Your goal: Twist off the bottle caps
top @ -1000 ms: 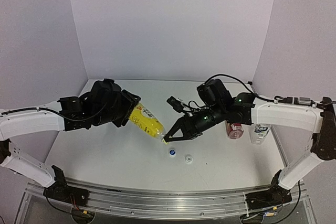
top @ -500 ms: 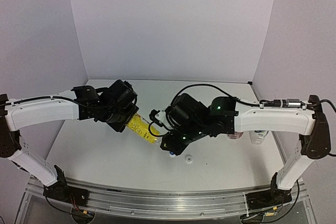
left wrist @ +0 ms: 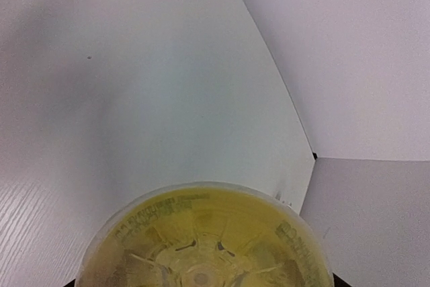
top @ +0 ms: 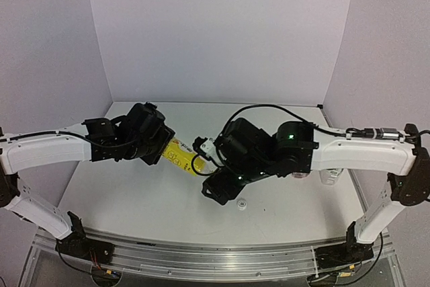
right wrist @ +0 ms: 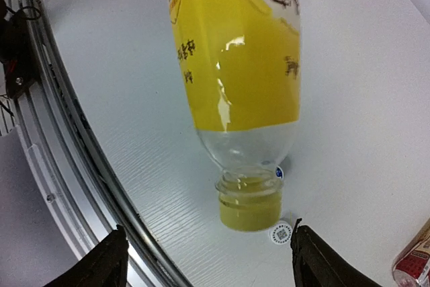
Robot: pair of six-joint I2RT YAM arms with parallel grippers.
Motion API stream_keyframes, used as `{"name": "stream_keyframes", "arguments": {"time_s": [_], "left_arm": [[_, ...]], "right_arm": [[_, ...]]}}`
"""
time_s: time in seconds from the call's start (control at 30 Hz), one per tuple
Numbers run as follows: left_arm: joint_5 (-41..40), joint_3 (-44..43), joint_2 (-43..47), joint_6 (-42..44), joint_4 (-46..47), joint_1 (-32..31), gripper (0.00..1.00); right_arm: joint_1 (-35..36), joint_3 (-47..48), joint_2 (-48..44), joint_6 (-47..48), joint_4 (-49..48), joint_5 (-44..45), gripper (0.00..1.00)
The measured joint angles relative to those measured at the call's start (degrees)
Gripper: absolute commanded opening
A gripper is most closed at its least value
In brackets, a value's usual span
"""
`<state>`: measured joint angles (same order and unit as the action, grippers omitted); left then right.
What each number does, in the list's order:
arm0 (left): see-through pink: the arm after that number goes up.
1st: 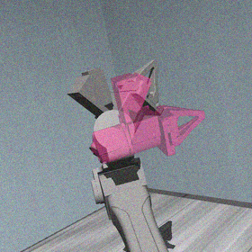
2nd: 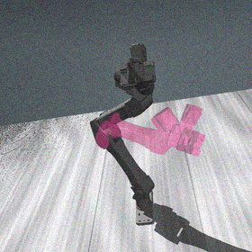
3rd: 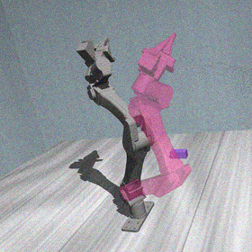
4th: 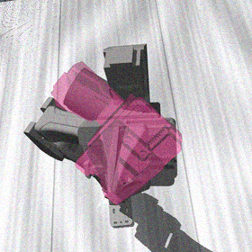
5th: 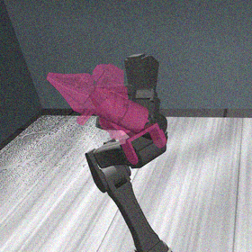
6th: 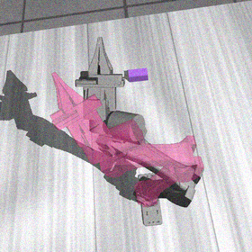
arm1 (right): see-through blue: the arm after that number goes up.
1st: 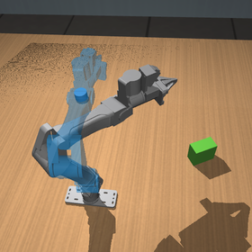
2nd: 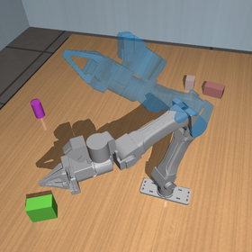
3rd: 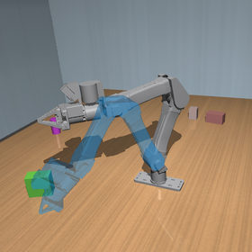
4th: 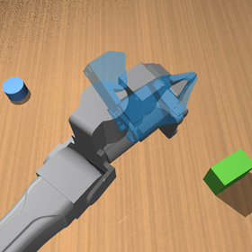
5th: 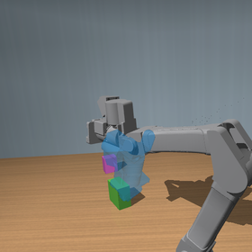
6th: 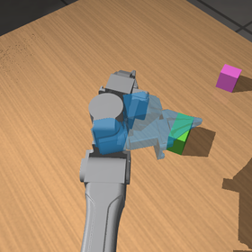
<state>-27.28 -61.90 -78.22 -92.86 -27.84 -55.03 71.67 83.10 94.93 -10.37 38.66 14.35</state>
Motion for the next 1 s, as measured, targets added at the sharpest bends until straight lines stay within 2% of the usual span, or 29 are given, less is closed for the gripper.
{"name": "stream_keyframes", "arguments": {"time_s": [0.17, 0.3, 0.4, 0.5, 0.7, 1.0], "left_arm": [[2.71, 10.90, 7.37, 11.27, 16.41, 0.29, 0.02], [6.87, 18.23, 12.64, 21.19, 32.30, 0.29, 0.03], [9.76, 22.08, 15.95, 25.82, 42.32, 0.29, 0.03], [11.93, 23.75, 17.67, 28.91, 50.19, 0.29, 0.03], [15.83, 24.44, 17.92, 30.49, 59.62, 0.29, 0.03], [16.96, 24.44, 16.61, 30.38, 63.02, 0.29, 0.02]], "right_arm": [[-4.29, -3.75, -10.91, -4.06, -1.76, -10.09, 0.83], [-11.87, -9.98, -18.05, -10.16, -7.62, -24.53, 0.83], [-15.93, -13.44, -19.15, -13.75, -10.99, -32.95, 0.83], [-16.62, -15.27, -18.09, -16.49, -14.01, -40.36, 0.83], [-16.25, -15.74, -14.72, -20.96, -22.88, -50.11, 0.77], [-16.25, -15.74, -10.54, -26.13, -31.72, -57.22, 0.59]]}}
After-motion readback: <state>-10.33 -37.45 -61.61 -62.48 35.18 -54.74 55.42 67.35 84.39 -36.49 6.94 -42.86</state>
